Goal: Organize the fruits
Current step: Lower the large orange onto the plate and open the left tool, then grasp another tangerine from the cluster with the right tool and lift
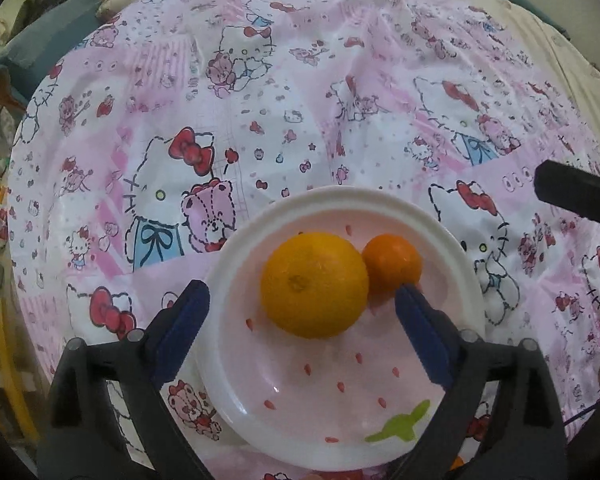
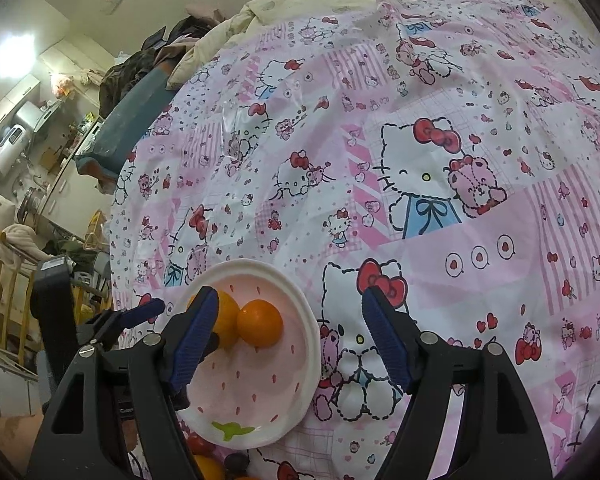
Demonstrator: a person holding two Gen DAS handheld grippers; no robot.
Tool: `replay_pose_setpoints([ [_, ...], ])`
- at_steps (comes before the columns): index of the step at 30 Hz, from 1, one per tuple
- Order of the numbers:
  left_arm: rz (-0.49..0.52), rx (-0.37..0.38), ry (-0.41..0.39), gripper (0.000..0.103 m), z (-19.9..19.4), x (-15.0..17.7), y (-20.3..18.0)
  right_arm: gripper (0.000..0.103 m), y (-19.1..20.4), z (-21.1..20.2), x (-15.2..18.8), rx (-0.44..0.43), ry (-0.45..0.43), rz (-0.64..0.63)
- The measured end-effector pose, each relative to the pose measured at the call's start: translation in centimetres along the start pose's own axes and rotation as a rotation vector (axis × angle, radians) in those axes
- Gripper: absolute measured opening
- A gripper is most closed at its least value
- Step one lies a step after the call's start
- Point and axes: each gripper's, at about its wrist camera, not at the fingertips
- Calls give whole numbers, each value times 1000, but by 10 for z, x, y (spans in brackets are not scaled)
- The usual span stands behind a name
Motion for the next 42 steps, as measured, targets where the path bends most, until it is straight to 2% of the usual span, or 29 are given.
replay_pose_setpoints([
  [8, -53, -13, -48, 92, -30, 17, 15, 77, 11, -16, 10, -7, -17, -5],
  [13, -81, -19, -123, 92, -66, 31, 20, 77, 31, -35, 26, -14, -33, -57],
  [16, -113, -43, -201, 92, -89, 48, 24, 77, 34, -42, 43, -48, -7, -66],
  [22, -150, -62, -249, 92, -117, 75, 32, 77, 27, -57, 71, -45, -8, -24],
  [29, -219, -27, -245, 92, -135, 105, 41, 77, 23, -70, 95, -56, -9, 18],
  [33, -219, -25, -227, 92, -138, 119, 39, 78, 27, -72, 108, -45, 3, 1],
  [42, -272, -13, -197, 92, -135, 139, 44, 78, 31, -45, 136, -45, 121, 13],
])
Point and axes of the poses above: each gripper's, at about its wrist camera, not at the fingertips, and z roughly the way its jaws point, y to its left, x to its underside, and after that the axes turned 5 degrees about y, right-handed
